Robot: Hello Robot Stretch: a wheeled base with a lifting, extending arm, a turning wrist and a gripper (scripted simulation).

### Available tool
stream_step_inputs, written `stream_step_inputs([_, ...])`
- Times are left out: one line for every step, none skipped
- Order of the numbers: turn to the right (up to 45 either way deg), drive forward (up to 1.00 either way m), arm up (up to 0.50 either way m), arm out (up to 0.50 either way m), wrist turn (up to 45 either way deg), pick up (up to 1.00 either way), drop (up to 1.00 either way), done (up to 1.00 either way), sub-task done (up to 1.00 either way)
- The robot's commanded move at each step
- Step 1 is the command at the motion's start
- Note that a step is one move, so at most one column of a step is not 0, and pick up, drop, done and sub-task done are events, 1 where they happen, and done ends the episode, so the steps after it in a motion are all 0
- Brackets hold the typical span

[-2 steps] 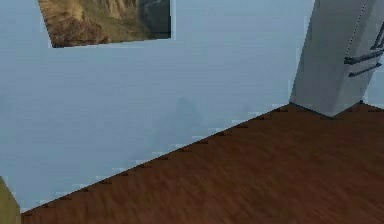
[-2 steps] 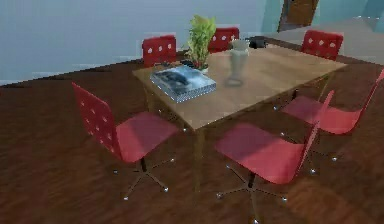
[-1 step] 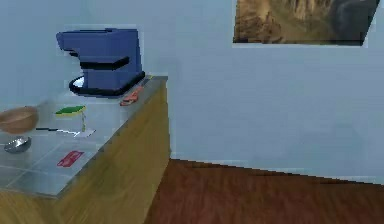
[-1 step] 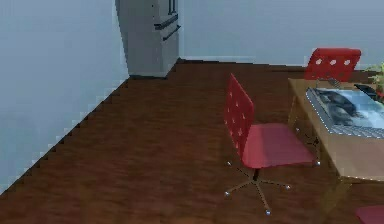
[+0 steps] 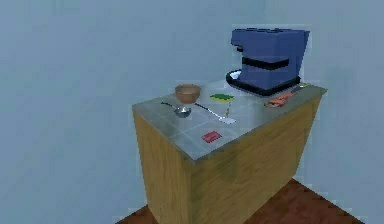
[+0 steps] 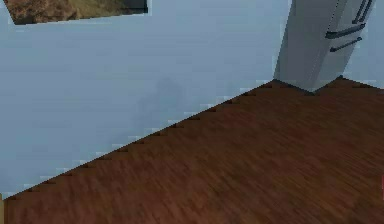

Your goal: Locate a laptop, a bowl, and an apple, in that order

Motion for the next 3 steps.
stream_step_inputs([0.0,0.0,0.0,0.0,0.0,0.0,0.0,0.0,1.0])
stream_step_inputs([45.0,0.0,0.0,0.0,0.0,0.0,0.0,0.0,0.0])
stream_step_inputs([45.0,0.0,0.0,0.0,0.0,0.0,0.0,0.0,0.0])
